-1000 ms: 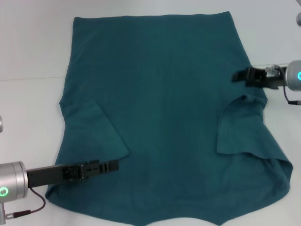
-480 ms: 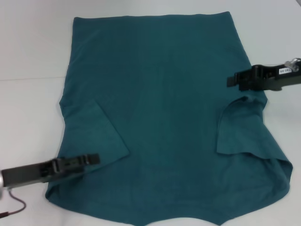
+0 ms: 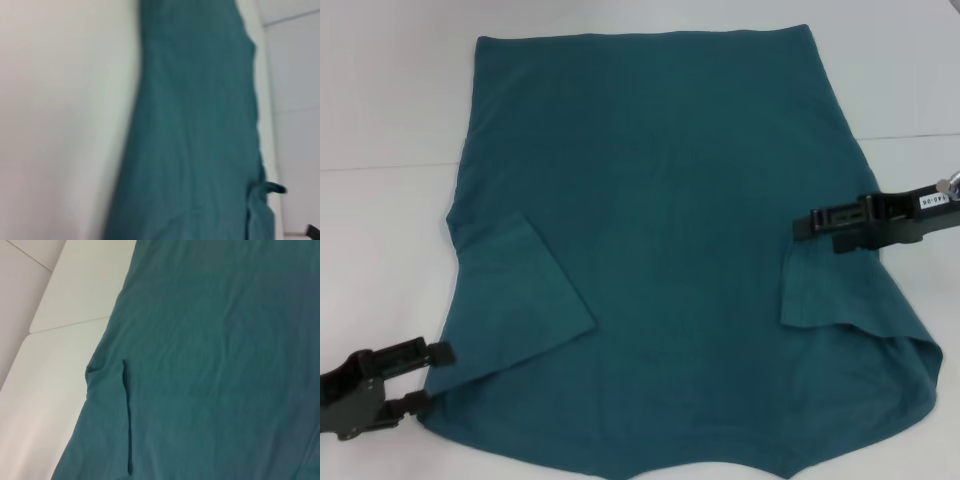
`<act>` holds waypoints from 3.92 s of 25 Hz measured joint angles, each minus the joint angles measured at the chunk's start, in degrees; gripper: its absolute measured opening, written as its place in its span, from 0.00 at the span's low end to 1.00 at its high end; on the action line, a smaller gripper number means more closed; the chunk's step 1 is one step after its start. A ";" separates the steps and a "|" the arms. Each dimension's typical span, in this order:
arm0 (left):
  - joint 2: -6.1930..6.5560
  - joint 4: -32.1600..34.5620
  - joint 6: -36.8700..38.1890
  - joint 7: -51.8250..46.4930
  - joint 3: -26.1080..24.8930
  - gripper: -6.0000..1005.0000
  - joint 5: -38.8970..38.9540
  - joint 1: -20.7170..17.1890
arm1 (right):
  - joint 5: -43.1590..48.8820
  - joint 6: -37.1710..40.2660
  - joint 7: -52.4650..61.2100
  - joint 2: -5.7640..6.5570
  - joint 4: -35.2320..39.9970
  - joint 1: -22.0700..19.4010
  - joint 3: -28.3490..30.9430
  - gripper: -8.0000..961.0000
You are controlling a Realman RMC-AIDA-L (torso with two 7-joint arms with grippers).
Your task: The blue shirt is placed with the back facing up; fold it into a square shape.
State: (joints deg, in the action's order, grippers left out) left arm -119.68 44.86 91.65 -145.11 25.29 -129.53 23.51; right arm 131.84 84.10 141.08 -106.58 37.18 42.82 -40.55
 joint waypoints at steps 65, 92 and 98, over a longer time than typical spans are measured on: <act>-0.98 -6.56 -8.06 3.96 1.68 0.23 -4.40 6.15 | -0.81 8.19 -7.73 0.25 0.00 -3.62 4.86 0.96; -0.35 -8.91 -4.55 11.94 1.16 0.05 0.86 7.09 | 14.08 14.24 -9.80 3.17 4.43 -9.22 9.38 0.95; -0.45 -9.40 -5.05 11.94 1.16 0.05 0.86 7.07 | 17.23 10.82 -9.43 1.90 4.45 -8.94 8.56 0.95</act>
State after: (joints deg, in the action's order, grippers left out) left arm -120.14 35.46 86.60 -133.17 26.46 -128.66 30.58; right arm 149.07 94.91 131.65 -104.69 41.63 33.88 -31.99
